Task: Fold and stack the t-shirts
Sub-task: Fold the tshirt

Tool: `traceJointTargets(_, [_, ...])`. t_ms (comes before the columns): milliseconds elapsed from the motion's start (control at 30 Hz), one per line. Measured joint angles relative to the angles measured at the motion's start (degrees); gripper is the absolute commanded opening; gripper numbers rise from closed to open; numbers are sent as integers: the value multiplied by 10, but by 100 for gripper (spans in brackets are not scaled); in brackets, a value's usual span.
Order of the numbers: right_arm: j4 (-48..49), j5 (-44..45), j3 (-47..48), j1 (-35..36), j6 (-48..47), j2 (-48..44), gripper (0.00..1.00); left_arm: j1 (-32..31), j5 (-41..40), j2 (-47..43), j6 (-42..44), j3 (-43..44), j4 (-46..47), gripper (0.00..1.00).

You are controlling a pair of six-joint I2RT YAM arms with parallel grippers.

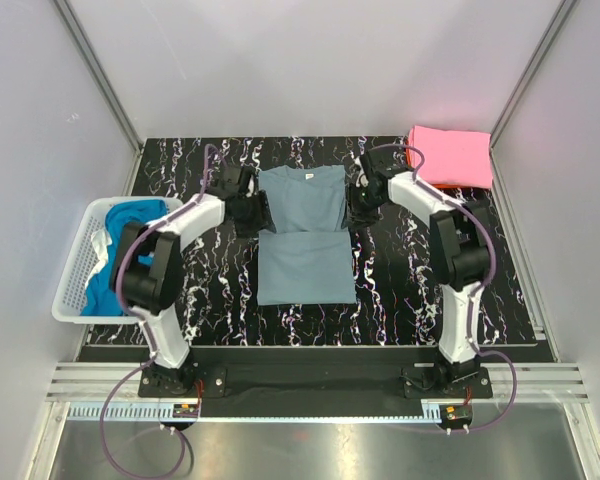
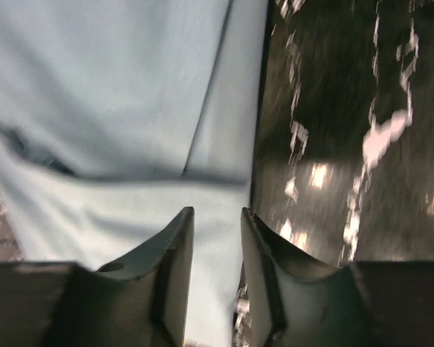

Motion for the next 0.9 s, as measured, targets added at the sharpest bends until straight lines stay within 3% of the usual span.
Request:
traceJointTargets(167, [-11,-30,-82,0,17,-122,51,0,11,-131,14,-28,-29,61])
traceJointTargets(367, [12,-88,-288,0,50,-276,55,-3,52,-316,13,-220,7,64])
traceJointTargets(600, [68,-139,-438,0,86,-285,48,-4,106,-320,-23,-406,47,63])
traceJointTargets(900, [181,-189,-496,-1,126,-267,45,-4,122,-300,-47,-422,139,52])
